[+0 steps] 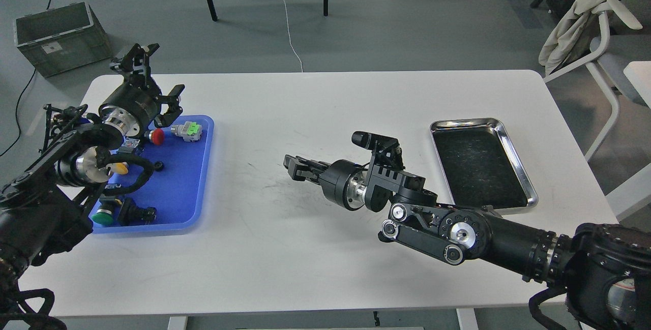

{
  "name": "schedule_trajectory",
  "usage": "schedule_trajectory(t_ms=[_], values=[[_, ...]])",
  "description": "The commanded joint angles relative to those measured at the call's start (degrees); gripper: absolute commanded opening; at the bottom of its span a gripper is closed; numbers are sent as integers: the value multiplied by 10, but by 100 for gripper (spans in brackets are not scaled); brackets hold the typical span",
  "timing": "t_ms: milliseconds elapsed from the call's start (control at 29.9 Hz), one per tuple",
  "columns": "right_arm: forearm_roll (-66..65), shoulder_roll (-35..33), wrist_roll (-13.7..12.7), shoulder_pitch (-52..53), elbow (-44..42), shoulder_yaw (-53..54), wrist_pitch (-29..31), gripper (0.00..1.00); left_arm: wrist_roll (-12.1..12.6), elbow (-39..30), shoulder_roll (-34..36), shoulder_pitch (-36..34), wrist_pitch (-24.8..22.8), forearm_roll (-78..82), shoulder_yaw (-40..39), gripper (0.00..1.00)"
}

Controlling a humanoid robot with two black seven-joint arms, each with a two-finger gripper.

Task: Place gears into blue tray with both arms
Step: 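Carry the second gear with the right gripper toward the table center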

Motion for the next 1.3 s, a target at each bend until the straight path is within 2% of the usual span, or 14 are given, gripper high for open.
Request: schedule_trajectory(t_ms=[0,635,768,969,1036,1169,1270], values=[[-4,1,1,-3,-51,-28,-3,2,0,0,1,-1,0,0,0,98],[6,1,10,-31,4,-31,-3,2,0,0,2,1,-2,0,0,98],[16,1,10,-45,35,-33,-1,4,0,0,2,1,-2,0,0,98],[19,1,10,-50,37,-36,0,8,0,0,2,1,-2,0,0,98],[19,1,10,-50,37,-36,-1,17,0,0,2,1,-2,0,0,98],[20,1,11,-48,37,-36,-7,63,0,0,7,1,-2,0,0,98],[23,1,11,-43,38,-34,-8,89,0,0,9,1,-1,0,0,98]])
